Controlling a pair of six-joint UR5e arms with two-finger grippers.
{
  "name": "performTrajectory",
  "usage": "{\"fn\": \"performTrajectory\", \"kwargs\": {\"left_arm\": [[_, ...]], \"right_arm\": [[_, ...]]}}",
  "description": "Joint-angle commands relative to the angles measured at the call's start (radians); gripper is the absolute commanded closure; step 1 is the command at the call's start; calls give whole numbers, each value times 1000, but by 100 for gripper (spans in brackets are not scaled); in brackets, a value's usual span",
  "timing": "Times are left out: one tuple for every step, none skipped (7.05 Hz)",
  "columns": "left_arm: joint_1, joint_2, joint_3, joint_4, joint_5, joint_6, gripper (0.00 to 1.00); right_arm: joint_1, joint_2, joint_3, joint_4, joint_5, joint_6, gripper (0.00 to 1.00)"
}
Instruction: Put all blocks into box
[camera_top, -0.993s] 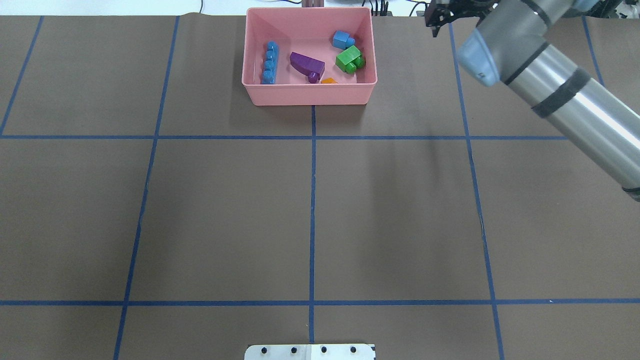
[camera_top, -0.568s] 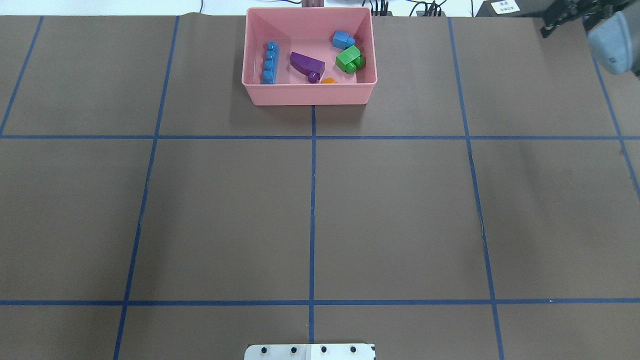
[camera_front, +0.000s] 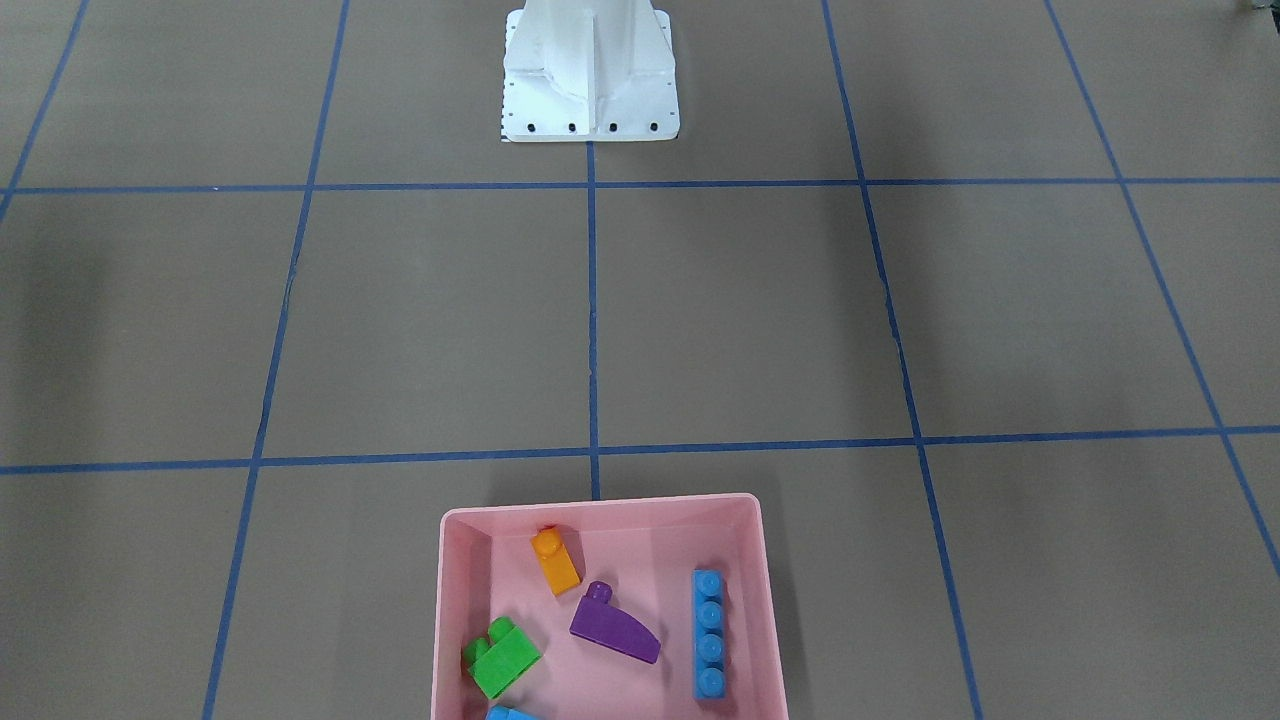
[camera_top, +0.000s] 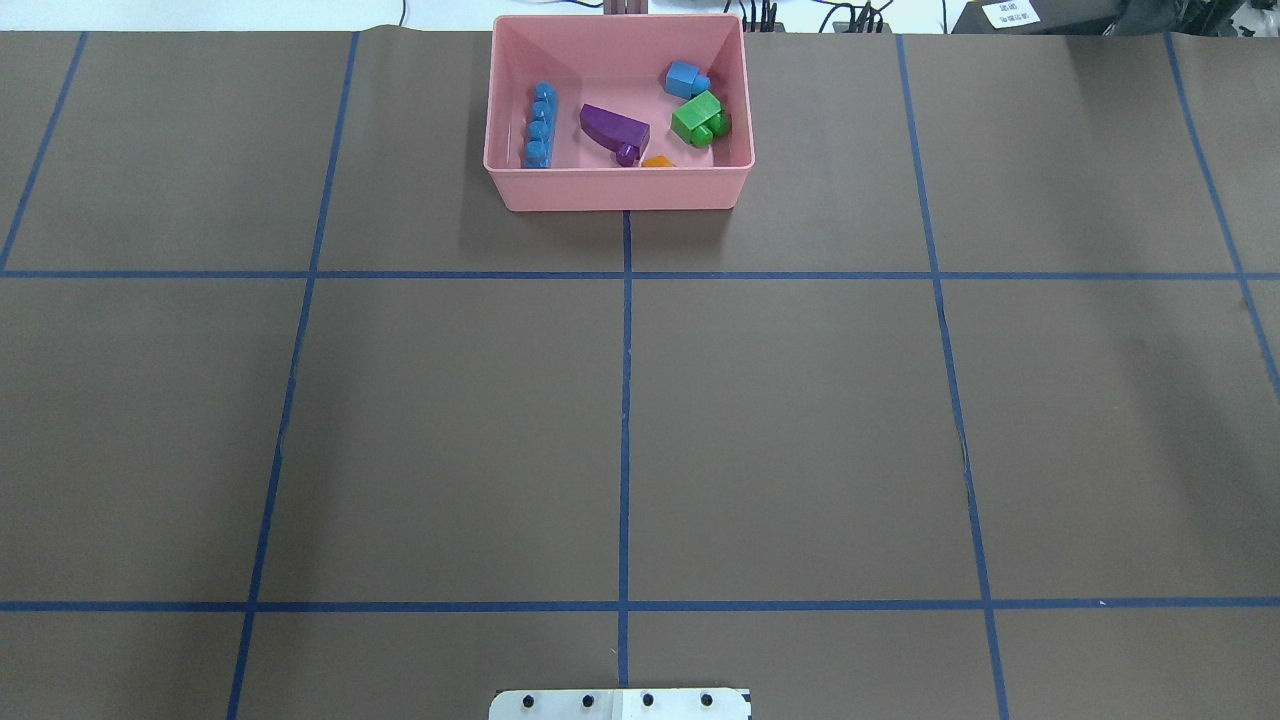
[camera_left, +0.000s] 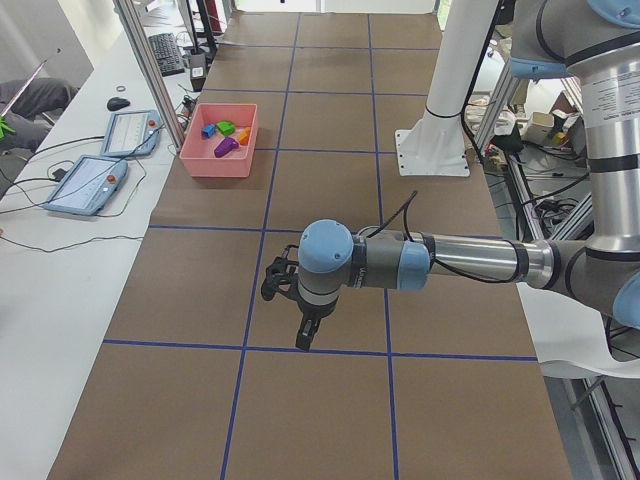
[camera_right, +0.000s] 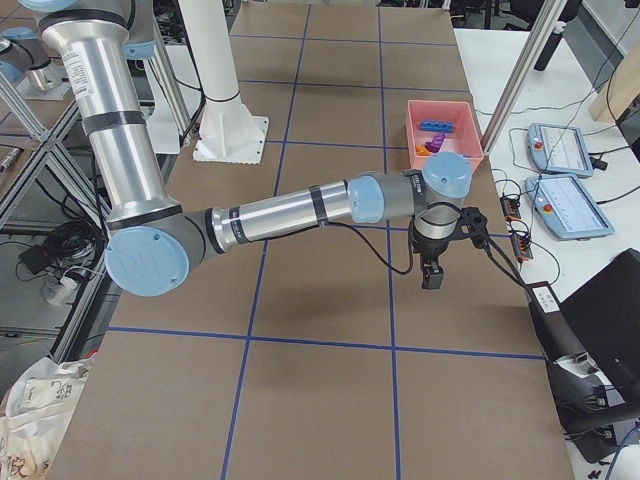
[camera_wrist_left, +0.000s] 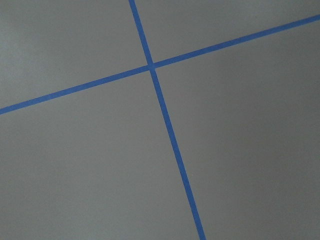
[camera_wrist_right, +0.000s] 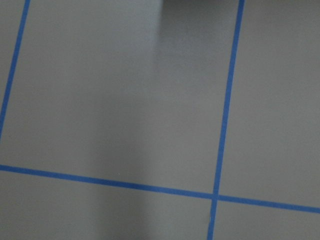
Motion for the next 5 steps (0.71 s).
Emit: {"fn": "performTrajectory", "kwargs": {"left_arm": [[0,0,1,0,1,-1,0],[0,0,3,0,1,-2,0],[0,0,3,0,1,-2,0],[2,0,5,0,1,1,0],[0,6,5,1,3,8,0]], "right_arm": [[4,-192,69,-19,-117,-43,0],[36,-234,69,-25,-149,-139,0],[96,-273,80,-32,-117,-184,0],[159,-314,114,-44,-30,-188,0],[186,-372,175,-45,-17,-188,0]]}}
